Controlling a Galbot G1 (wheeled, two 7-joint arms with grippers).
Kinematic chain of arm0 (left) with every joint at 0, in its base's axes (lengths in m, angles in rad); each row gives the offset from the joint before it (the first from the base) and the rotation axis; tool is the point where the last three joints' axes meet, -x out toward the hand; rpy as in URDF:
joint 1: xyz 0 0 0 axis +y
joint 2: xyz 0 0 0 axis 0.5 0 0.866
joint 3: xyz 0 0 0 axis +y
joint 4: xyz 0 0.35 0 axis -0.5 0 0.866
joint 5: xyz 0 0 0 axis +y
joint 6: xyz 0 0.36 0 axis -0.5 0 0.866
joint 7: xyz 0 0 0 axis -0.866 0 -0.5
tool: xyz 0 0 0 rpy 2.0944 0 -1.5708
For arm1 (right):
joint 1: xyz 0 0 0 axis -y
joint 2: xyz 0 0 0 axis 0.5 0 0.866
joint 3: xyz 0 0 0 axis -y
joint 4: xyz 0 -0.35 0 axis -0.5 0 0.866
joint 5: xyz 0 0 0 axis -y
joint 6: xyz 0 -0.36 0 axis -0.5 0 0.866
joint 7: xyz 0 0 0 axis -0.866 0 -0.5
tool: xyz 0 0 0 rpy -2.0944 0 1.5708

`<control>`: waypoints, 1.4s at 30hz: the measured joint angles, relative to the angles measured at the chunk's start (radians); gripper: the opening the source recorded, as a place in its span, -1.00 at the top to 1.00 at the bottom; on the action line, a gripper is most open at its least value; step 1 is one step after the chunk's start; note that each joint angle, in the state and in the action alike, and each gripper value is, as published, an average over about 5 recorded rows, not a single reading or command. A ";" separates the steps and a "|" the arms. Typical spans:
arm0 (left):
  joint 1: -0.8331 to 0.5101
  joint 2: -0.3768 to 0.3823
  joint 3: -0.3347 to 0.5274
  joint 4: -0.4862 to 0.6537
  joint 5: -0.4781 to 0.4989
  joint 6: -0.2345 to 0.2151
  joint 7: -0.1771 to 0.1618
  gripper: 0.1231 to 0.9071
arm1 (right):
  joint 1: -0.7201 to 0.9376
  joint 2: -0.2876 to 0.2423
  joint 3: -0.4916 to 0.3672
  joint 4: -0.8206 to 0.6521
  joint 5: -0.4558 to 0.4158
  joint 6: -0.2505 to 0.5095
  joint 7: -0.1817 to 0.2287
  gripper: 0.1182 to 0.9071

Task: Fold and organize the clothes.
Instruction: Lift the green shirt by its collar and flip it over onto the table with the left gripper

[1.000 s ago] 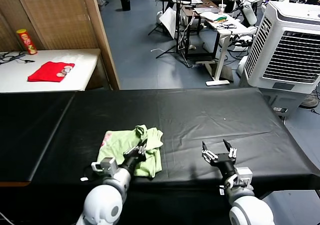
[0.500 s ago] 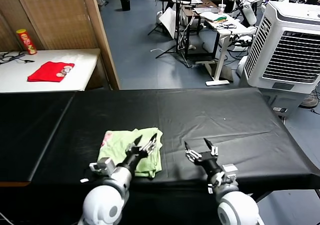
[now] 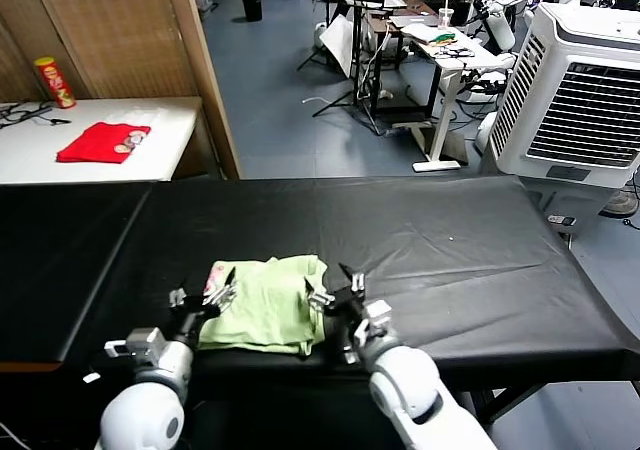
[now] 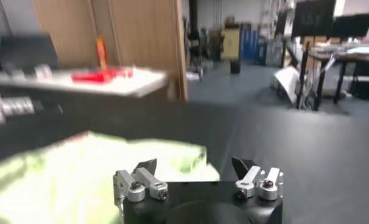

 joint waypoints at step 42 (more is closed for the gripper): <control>-0.006 -0.001 -0.099 0.162 -0.510 -0.022 0.059 0.93 | -0.183 0.014 0.124 0.160 -0.062 0.206 0.004 -0.72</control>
